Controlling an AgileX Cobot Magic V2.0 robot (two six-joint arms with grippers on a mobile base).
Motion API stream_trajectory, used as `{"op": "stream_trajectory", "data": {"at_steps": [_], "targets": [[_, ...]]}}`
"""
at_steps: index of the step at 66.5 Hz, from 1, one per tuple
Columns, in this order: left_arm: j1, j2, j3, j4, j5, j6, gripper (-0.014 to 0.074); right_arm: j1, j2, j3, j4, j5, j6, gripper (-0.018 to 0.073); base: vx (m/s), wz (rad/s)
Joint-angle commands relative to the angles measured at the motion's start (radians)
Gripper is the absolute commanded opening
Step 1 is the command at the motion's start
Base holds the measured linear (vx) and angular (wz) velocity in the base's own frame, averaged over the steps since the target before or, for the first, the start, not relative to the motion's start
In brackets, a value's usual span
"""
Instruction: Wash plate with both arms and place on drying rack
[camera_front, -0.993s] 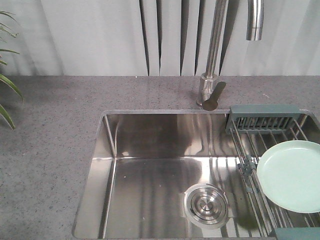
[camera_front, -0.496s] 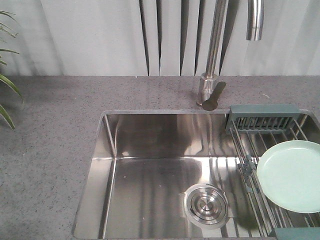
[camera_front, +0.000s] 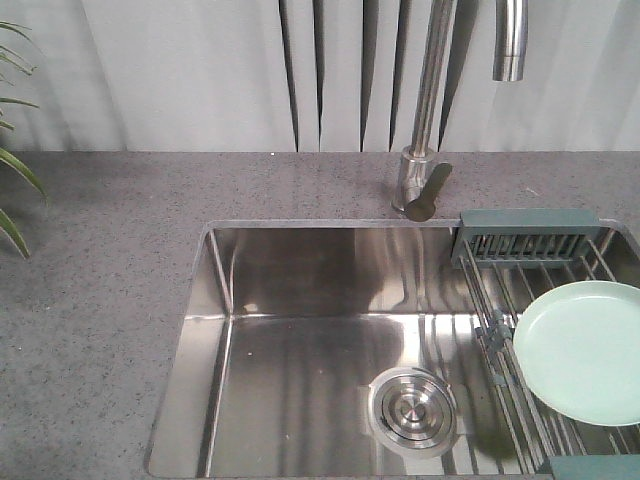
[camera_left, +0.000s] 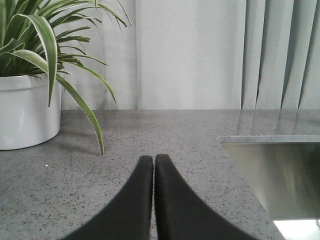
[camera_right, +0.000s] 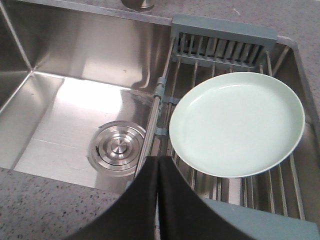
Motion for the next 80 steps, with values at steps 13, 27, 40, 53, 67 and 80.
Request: {"op": "stream_trajectory", "data": {"at_steps": [13,27,40,53,67,80], "targets": [[0.002,-0.017,0.016,-0.001,-0.073,-0.009,-0.0006,0.185,0.013,-0.015,-0.122,-0.282,0.064,-0.0009,0.00,0.00],[0.002,-0.017,0.016,-0.001,-0.073,-0.009,-0.0006,0.247,-0.084,0.251,-0.247,-0.599,0.354,-0.0009,0.00,0.00],[0.002,-0.017,0.016,-0.001,-0.073,-0.009,-0.0006,0.211,-0.257,0.476,-0.271,-0.630,0.504,-0.0009,0.00,0.00],[0.002,-0.016,0.016,-0.001,-0.073,-0.008,-0.0006,0.192,-0.254,0.508,-0.378,-0.726,0.523,-0.0009,0.00,0.00],[0.002,-0.016,0.016,-0.001,-0.073,-0.008,-0.0006,0.192,-0.254,0.508,-0.406,-0.867,0.515,-0.0009,0.00,0.00],[0.002,-0.016,0.016,-0.001,-0.073,-0.008,-0.0006,0.192,-0.253,0.508,-0.402,-0.929,0.516,-0.0009,0.00,0.00]]}}
